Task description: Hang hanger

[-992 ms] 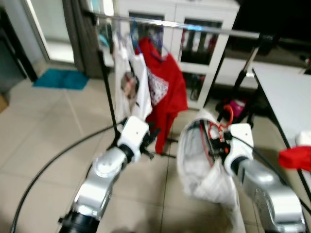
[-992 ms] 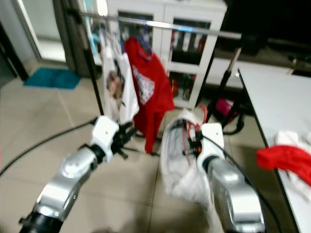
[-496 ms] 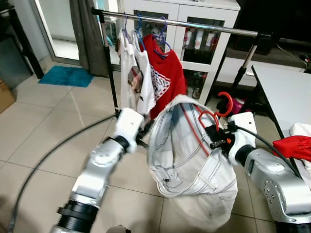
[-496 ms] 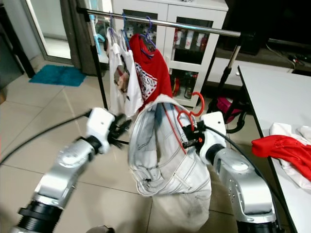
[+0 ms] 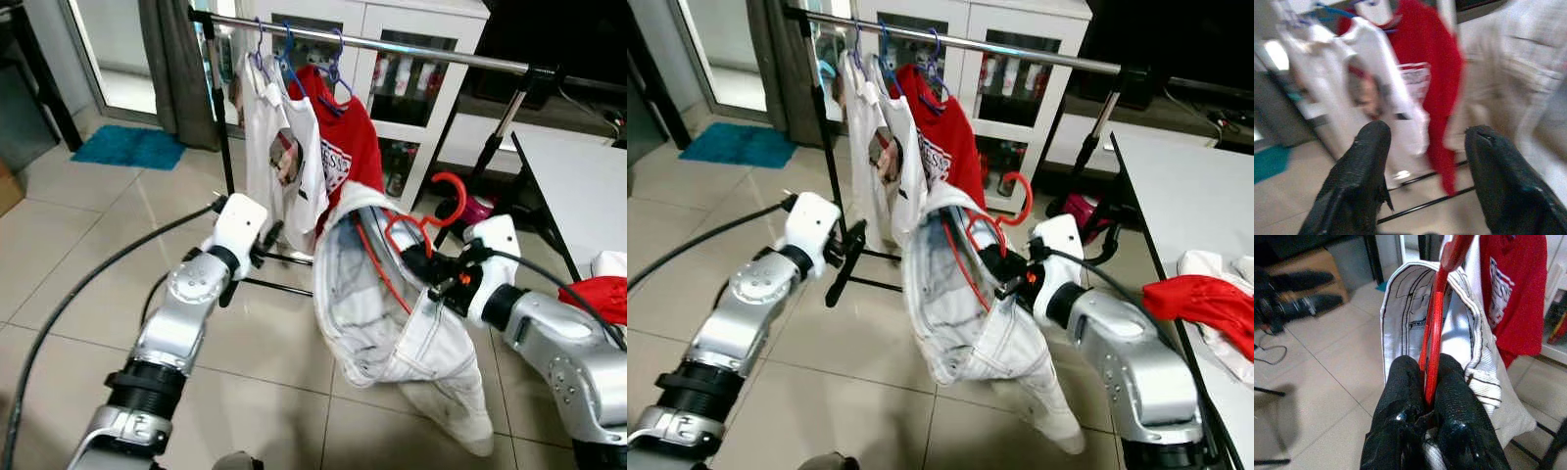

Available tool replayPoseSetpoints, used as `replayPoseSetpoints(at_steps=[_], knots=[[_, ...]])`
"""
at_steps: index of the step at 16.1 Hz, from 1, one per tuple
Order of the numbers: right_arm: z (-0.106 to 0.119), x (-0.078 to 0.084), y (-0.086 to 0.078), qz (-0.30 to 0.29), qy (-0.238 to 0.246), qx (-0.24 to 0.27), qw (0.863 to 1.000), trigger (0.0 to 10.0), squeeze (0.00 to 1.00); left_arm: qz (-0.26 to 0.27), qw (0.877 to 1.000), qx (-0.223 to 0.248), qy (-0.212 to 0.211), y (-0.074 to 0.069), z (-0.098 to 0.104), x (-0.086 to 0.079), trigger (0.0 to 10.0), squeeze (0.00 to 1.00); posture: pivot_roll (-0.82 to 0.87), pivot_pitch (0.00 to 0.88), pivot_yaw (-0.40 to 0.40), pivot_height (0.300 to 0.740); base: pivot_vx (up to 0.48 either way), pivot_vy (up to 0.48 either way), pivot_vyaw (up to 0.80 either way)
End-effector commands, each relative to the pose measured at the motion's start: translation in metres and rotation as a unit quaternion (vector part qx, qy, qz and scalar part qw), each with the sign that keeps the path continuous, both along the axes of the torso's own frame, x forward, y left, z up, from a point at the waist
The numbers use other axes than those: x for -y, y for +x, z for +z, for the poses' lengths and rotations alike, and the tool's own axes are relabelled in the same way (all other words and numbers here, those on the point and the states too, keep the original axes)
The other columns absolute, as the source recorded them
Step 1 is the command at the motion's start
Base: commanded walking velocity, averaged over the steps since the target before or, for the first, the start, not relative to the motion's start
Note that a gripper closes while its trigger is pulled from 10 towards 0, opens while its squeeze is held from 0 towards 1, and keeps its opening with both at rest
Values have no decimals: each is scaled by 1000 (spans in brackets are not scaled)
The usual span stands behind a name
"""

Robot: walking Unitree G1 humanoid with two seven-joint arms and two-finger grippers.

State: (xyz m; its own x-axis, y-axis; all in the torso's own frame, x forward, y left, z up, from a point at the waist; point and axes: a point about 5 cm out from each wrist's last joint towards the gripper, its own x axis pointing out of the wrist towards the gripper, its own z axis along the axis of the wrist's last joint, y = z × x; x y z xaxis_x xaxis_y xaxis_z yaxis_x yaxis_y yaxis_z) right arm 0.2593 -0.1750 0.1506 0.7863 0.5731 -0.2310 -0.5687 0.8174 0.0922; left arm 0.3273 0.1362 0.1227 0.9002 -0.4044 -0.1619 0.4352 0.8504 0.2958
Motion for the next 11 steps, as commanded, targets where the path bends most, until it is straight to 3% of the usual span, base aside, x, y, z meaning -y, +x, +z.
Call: replayPoseSetpoints(at_steps=[1, 2, 4, 5, 8, 11], knots=[[23, 0, 2, 15, 5, 50, 999, 10000, 0, -33, 999, 4, -18, 0, 5, 10, 10000, 471, -80, 0, -44, 740, 0, 0, 0], [24, -1, 2, 19, 3, 51, 999, 10000, 0, -45, 999, 7, -24, -1, 6, 13, 10000, 0, -80, 0, -44, 740, 0, 0, 0], [24, -1, 1, 28, 3, 49, 998, 10000, 0, -101, 992, 16, -69, -8, 10, 30, 10000, 0, -84, 0, -45, 740, 0, 0, 0], [24, -2, 1, 33, 4, 48, 998, 10000, 0, -109, 991, 21, -70, -9, 10, 32, 10000, 0, -86, 0, -45, 740, 0, 0, 0], [26, -4, -2, 49, 7, 49, 998, 10000, 0, -79, 997, 16, -20, -3, 2, 27, 10000, 0, -86, 0, -52, 740, 0, 0, 0], [30, -7, -5, 74, 23, 54, 996, 10000, 0, -82, 996, 9, -20, 1, -1, 25, 10000, 0, -84, 0, -58, 740, 0, 0, 0]])
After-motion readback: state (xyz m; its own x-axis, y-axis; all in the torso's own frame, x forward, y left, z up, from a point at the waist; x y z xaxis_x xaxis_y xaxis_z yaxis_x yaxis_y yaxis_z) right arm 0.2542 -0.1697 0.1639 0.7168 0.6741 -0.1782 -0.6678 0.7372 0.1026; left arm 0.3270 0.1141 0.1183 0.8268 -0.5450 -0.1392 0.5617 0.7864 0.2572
